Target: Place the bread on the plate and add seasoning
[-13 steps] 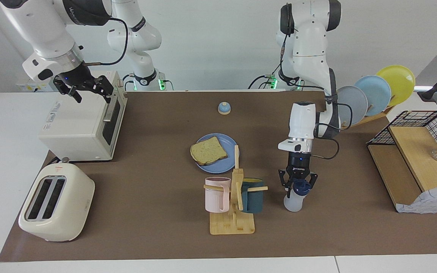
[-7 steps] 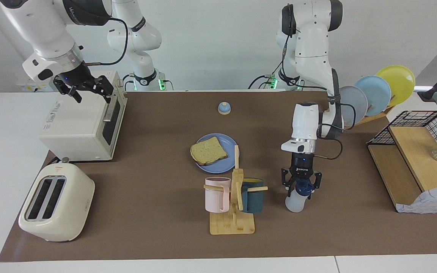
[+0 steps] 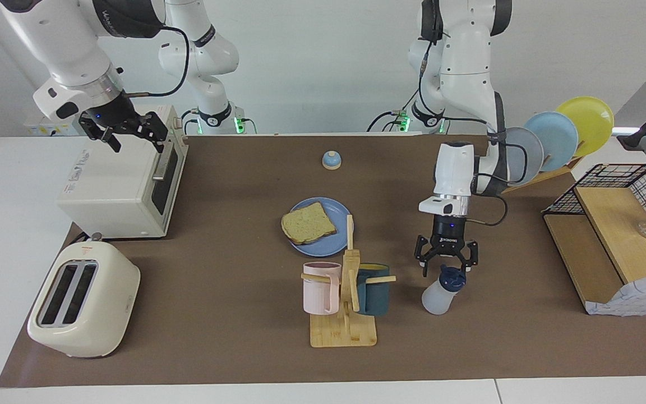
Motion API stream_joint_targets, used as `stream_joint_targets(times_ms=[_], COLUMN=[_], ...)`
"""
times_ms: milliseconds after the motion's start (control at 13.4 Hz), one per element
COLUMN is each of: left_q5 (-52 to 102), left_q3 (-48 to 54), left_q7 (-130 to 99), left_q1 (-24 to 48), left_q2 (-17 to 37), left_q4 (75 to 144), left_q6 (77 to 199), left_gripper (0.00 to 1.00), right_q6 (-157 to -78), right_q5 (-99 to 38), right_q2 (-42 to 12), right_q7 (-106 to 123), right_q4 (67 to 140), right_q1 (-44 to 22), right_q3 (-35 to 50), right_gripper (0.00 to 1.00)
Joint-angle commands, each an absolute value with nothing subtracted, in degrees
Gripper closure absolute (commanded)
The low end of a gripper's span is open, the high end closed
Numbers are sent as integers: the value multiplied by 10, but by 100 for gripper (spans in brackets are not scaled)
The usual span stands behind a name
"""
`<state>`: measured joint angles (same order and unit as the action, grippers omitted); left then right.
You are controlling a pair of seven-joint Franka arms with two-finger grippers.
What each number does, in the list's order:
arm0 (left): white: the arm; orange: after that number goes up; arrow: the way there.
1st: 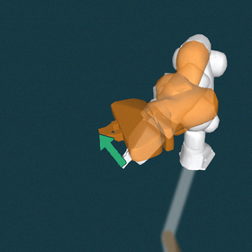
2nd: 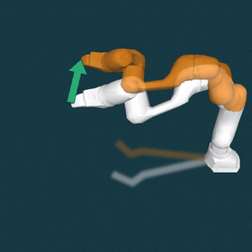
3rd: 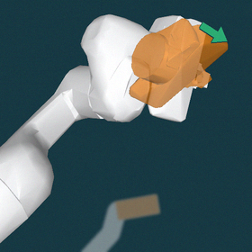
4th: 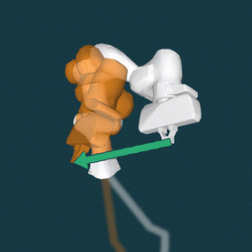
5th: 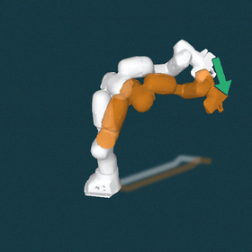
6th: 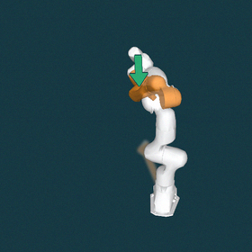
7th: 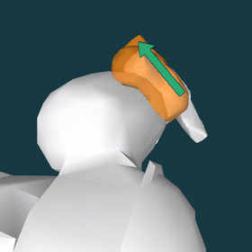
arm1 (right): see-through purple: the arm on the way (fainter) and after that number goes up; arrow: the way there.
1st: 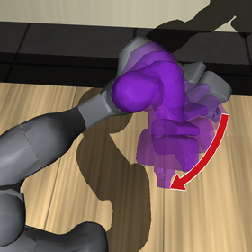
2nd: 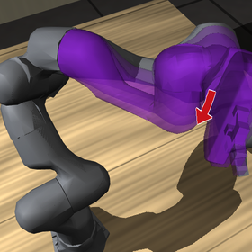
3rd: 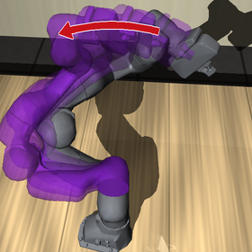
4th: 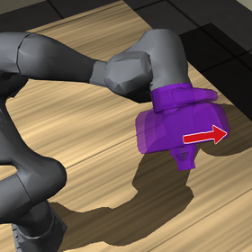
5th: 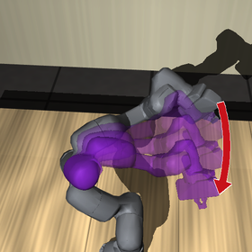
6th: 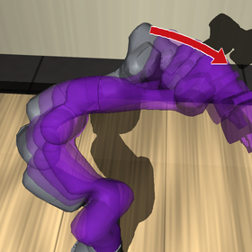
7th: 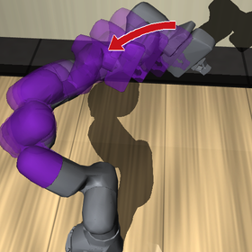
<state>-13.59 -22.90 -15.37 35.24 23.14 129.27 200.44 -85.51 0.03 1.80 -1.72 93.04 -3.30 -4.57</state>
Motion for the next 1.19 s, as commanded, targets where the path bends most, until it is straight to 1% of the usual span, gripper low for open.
stream_joint_targets(times_ms=[0,149,372,447,670,819,968,1117], left_q5=[-140,-139,-139,-139,-128,-105,-83,-42], left_q3=[-230,-230,-228,-226,-220,-217,-217,-224], left_q7=[-147,-158,-182,-204,-228,-221,-214,-147], left_q1=[391,427,463,475,504,504,503,494], left_q2=[169,129,51,40,36,22,1,-10], left_q4=[1364,1364,1346,1321,1218,1162,1124,1066], left_q6=[1977,1888,1728,1669,1480,1366,1282,1170], left_gripper=[0,0,0,0,0,0,0,0], right_q6=[-859,-859,-859,-859,-859,-859,-859,-859], right_q5=[3,3,3,3,3,3,3,3], right_q2=[25,25,25,26,26,26,26,26], right_q7=[-2,-2,-2,-2,-2,-2,-2,-2], right_q4=[940,940,940,940,940,940,940,940], right_q1=[-27,-27,-27,-27,-27,-27,-27,-27], right_q3=[-43,-43,-43,-43,-43,-43,-43,-43], right_gripper=[0,0,0,0,0,0,0,0])
